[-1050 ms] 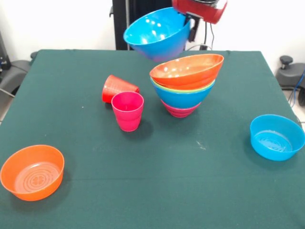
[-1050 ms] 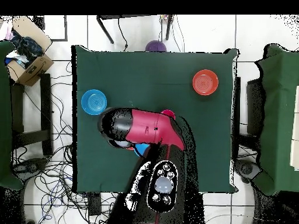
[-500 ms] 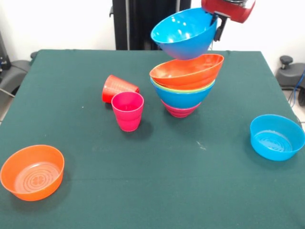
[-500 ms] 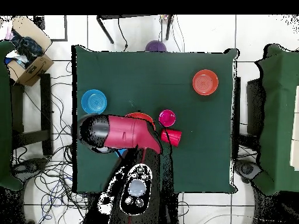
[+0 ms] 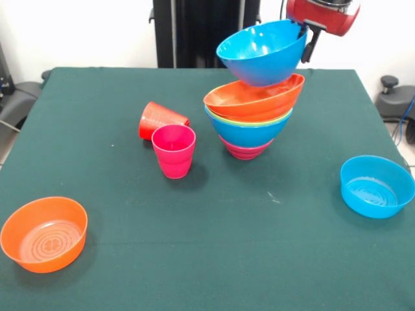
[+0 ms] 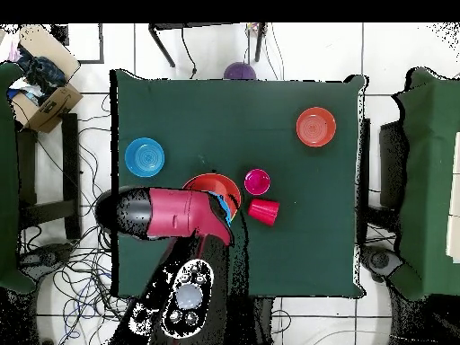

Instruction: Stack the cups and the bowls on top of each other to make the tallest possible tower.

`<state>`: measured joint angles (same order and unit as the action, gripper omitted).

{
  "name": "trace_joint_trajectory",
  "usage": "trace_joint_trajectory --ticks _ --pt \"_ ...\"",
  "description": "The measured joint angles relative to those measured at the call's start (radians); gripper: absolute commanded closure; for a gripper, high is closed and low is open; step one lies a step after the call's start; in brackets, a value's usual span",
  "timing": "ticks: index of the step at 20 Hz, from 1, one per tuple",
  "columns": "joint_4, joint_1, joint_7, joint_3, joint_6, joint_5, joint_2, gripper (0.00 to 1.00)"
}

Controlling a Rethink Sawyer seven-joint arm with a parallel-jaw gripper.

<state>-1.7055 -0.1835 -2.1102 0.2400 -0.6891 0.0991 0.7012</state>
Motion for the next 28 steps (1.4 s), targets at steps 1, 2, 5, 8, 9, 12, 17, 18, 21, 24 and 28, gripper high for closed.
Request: trace_joint_trajectory --ticks 1,2,5,8,9,12,17,18,21,24,28 --pt "0.000 -0.005 -0.003 0.004 0.017 0.000 -0.003 1.00" --pt "0.000 -0.010 -0.007 0.009 0.035 0.000 -0.007 1.00" --pt "0.000 -0.019 -0.011 0.018 0.080 0.000 -0.019 1.00" --pt "0.000 -0.028 -0.012 0.030 0.121 0.000 -0.034 1.00" --pt "0.000 -0.029 -0.012 0.031 0.124 0.000 -0.036 1.00" --pt "0.000 -0.032 -0.012 0.041 0.138 0.000 -0.046 1.00" --pt "0.000 -0.033 -0.012 0.060 0.139 0.000 -0.062 1.00" --pt "0.000 -0.033 -0.012 0.070 0.139 0.000 -0.068 0.00" --pt "0.002 -0.036 -0.012 0.078 0.139 0.000 -0.070 0.00" --pt "0.004 -0.043 -0.012 0.096 0.139 0.000 -0.073 0.00" --pt "0.005 -0.043 -0.012 0.112 0.132 0.000 -0.068 0.00"
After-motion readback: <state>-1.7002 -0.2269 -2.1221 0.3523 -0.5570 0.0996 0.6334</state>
